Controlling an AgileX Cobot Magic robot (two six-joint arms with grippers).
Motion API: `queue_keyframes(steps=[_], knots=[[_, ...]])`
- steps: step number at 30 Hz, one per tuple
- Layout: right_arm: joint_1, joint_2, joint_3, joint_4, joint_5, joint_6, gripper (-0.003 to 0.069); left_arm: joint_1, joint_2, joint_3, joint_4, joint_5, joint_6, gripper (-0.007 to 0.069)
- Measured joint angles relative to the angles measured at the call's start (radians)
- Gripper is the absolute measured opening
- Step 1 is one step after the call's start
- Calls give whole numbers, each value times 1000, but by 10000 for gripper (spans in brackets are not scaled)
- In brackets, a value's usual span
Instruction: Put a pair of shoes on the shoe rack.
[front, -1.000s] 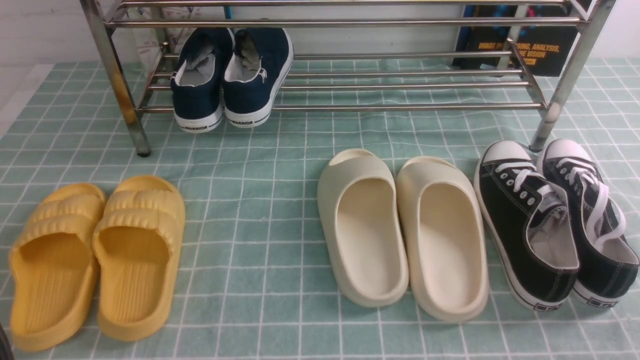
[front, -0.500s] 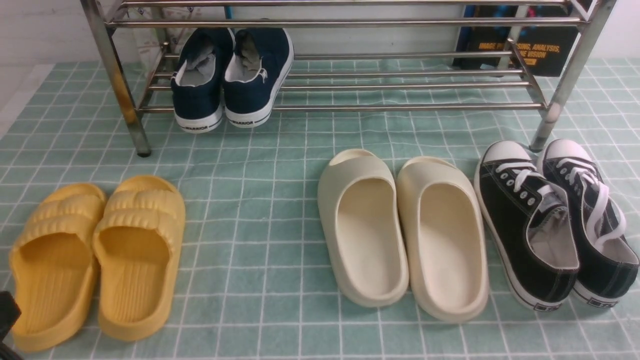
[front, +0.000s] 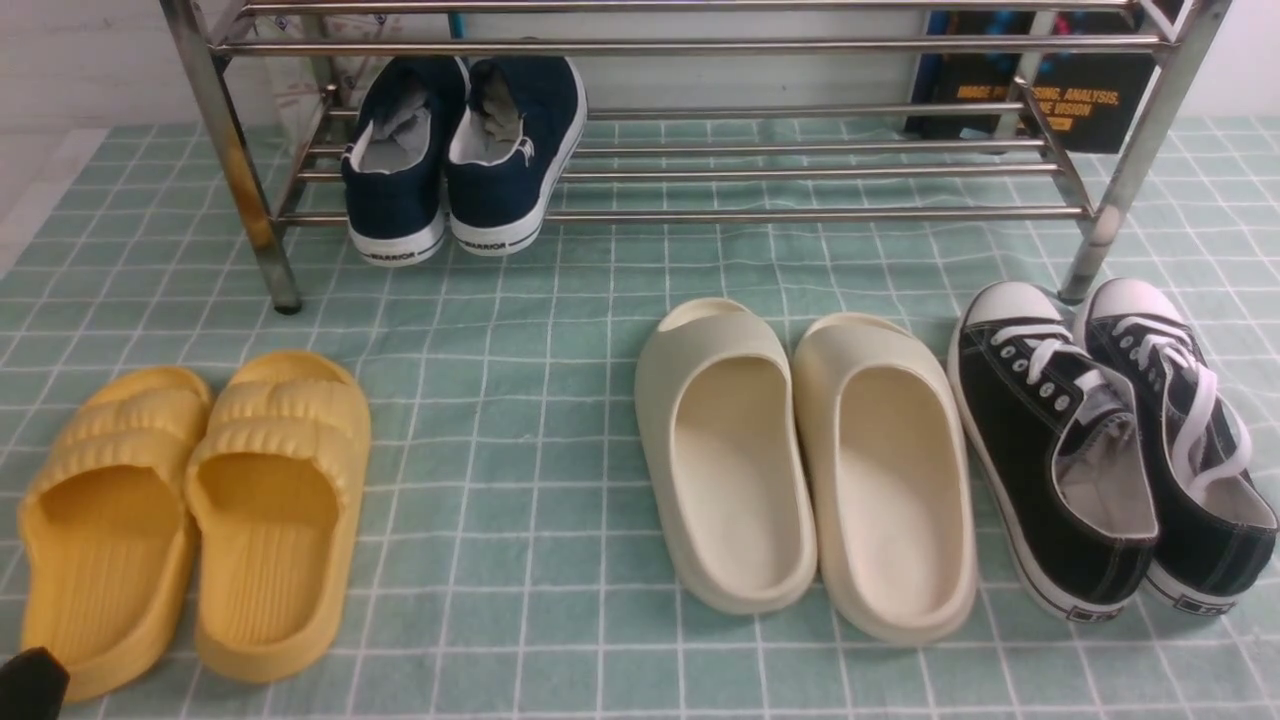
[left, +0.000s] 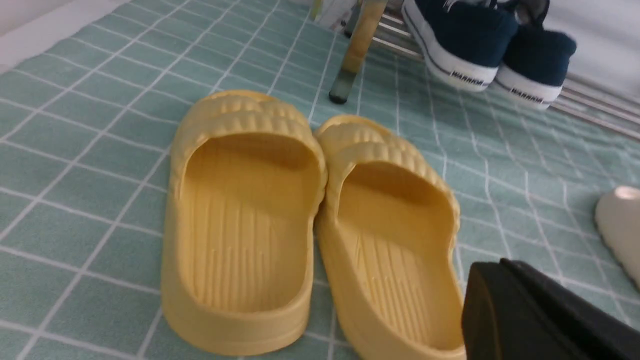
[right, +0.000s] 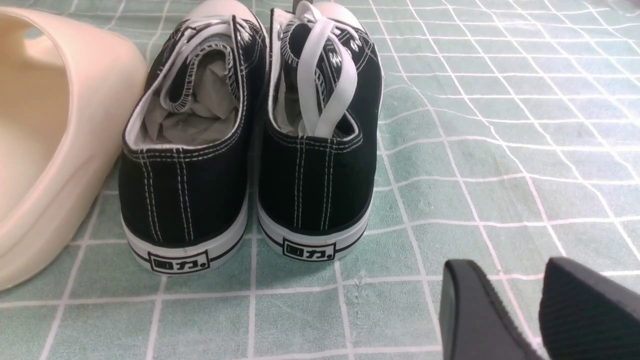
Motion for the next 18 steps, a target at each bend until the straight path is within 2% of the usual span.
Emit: queue_keyframes(steps=[5, 12, 18], knots=[[0, 0, 0, 0, 0, 0, 246, 0, 0, 21, 1, 18, 77, -13], [0, 0, 0, 0, 0, 0, 246, -52, 0, 25, 2, 88, 94, -13], [0, 0, 0, 0, 0, 0, 246, -55, 0, 26, 1, 93, 103, -13]])
